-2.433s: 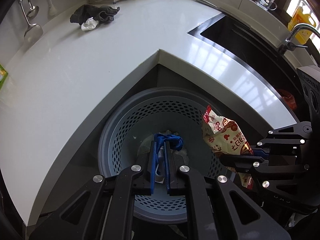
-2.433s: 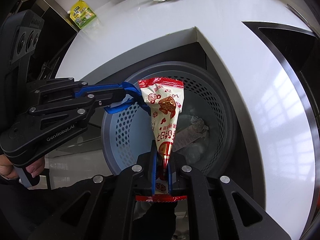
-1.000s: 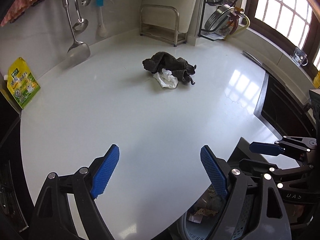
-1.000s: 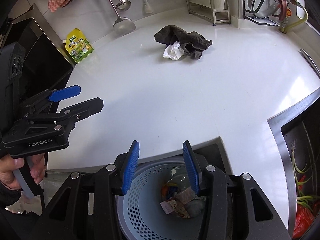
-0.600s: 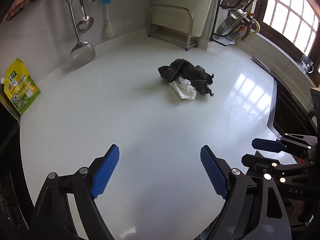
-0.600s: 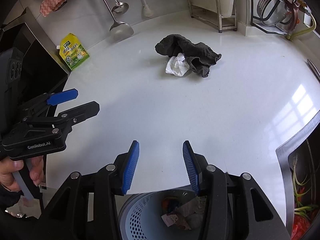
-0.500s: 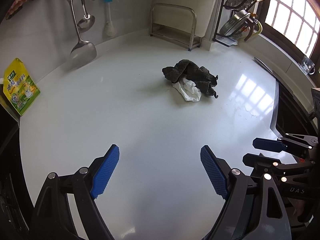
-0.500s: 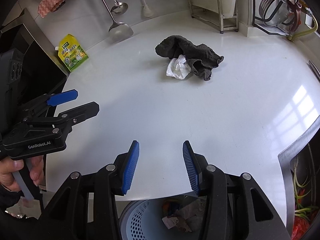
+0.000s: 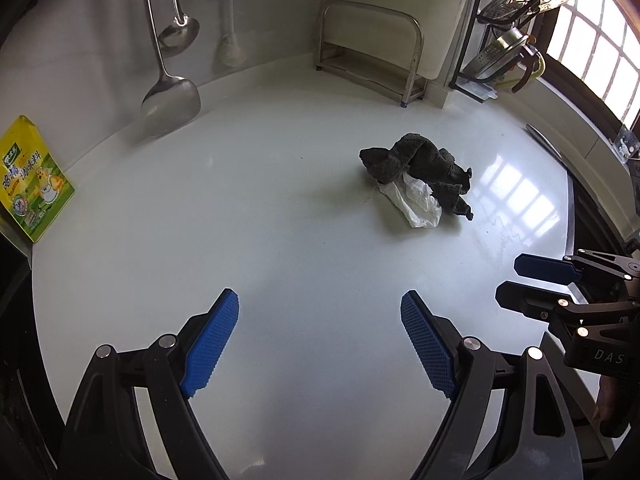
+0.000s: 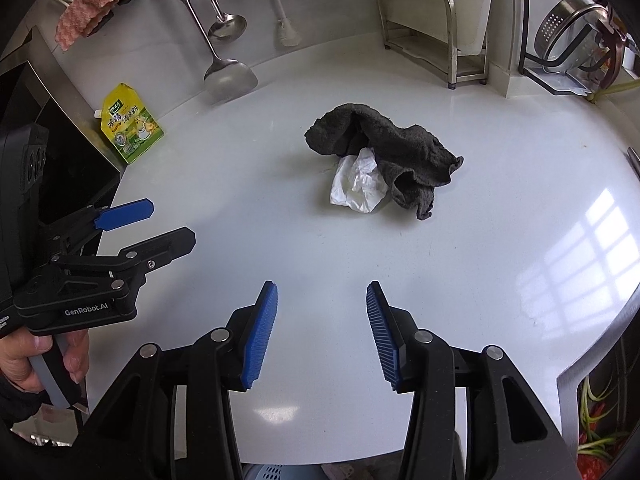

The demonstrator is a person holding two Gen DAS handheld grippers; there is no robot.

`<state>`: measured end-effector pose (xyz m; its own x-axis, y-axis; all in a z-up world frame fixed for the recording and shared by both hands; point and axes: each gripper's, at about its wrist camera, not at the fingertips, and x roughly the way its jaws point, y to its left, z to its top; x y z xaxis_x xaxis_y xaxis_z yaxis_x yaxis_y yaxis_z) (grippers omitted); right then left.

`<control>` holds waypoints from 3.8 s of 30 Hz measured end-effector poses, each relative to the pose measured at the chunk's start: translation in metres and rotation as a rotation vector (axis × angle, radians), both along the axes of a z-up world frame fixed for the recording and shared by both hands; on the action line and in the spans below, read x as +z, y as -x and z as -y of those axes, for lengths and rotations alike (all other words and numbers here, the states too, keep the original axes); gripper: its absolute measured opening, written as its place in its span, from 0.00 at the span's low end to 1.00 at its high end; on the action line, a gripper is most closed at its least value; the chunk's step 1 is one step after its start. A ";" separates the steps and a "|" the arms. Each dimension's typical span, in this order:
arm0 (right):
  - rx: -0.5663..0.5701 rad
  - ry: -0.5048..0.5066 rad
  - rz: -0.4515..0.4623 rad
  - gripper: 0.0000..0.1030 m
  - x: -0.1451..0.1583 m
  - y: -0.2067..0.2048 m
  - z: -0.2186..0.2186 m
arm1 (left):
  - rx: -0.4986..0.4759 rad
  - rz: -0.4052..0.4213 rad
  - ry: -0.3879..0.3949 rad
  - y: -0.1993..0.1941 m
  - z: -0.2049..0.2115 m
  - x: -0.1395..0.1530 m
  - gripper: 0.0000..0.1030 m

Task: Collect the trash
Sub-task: 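Move the right tool to the grey cloth and grasp it, then grasp the white plastic bag with the left tool while the right tool holds the cloth, then carry the grey cloth and white bag over the mesh basket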

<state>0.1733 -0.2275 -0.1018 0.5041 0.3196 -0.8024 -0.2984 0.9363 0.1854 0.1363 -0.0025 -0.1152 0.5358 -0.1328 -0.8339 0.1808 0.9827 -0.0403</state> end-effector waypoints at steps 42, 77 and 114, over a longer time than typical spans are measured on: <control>-0.109 -0.028 0.081 0.10 0.020 -0.121 0.028 | 0.011 -0.061 0.024 -0.037 0.000 -0.025 0.79; -0.239 -0.023 0.020 0.09 -0.005 -0.049 0.104 | -0.110 -0.082 -0.079 -0.120 0.123 -0.065 0.54; -0.148 -0.033 0.112 0.09 0.038 0.001 0.080 | -0.071 0.057 -0.027 -0.046 0.090 0.021 0.12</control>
